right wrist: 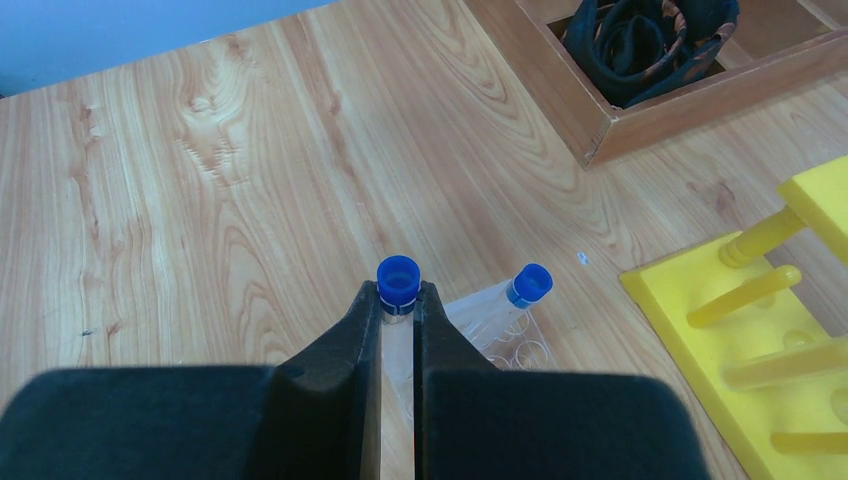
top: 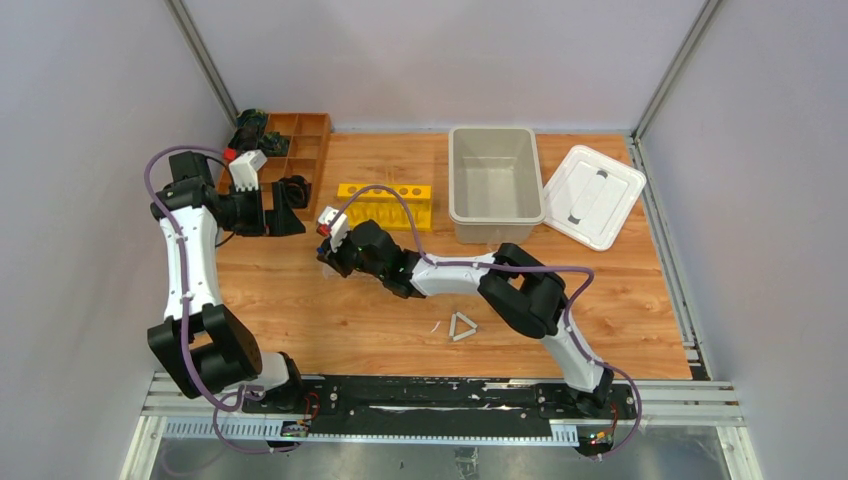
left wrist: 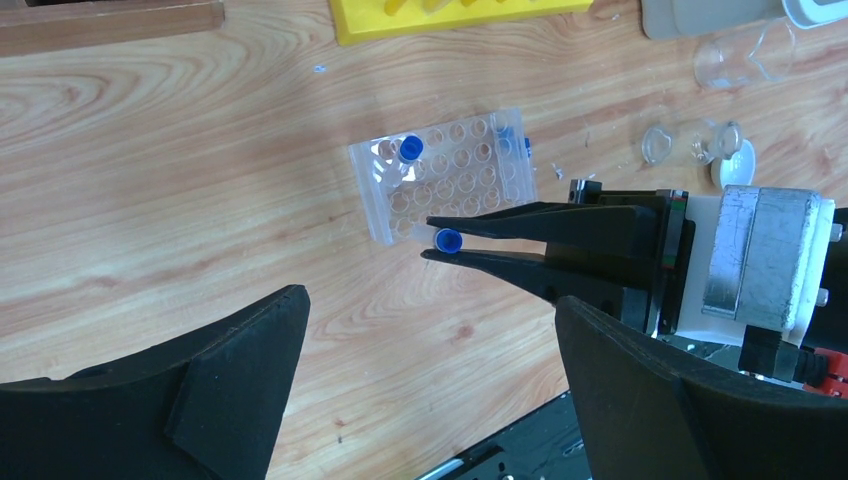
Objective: Organize the chemistry lab equipment
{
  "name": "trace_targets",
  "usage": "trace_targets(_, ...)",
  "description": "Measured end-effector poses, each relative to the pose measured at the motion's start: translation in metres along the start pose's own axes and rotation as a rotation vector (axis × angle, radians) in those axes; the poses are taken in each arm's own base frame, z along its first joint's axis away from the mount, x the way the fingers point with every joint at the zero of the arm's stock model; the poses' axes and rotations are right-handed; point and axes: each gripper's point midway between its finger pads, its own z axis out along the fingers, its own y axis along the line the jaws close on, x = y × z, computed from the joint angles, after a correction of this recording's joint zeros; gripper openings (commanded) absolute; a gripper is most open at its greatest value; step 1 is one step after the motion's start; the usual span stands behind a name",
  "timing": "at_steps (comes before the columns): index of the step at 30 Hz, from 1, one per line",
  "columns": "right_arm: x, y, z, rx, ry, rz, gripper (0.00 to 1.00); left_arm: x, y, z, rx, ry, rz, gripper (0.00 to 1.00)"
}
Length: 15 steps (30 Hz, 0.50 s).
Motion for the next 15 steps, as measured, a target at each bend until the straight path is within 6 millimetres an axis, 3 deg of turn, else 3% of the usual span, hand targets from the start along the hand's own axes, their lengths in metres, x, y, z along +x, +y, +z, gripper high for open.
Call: trace_targets(15,-0.0025,-0.0062,0.0047,0.030,-0.047,-0.022,0.00,0.0037,0.0012,0.0018,0.003,0.009,0.012,1.00)
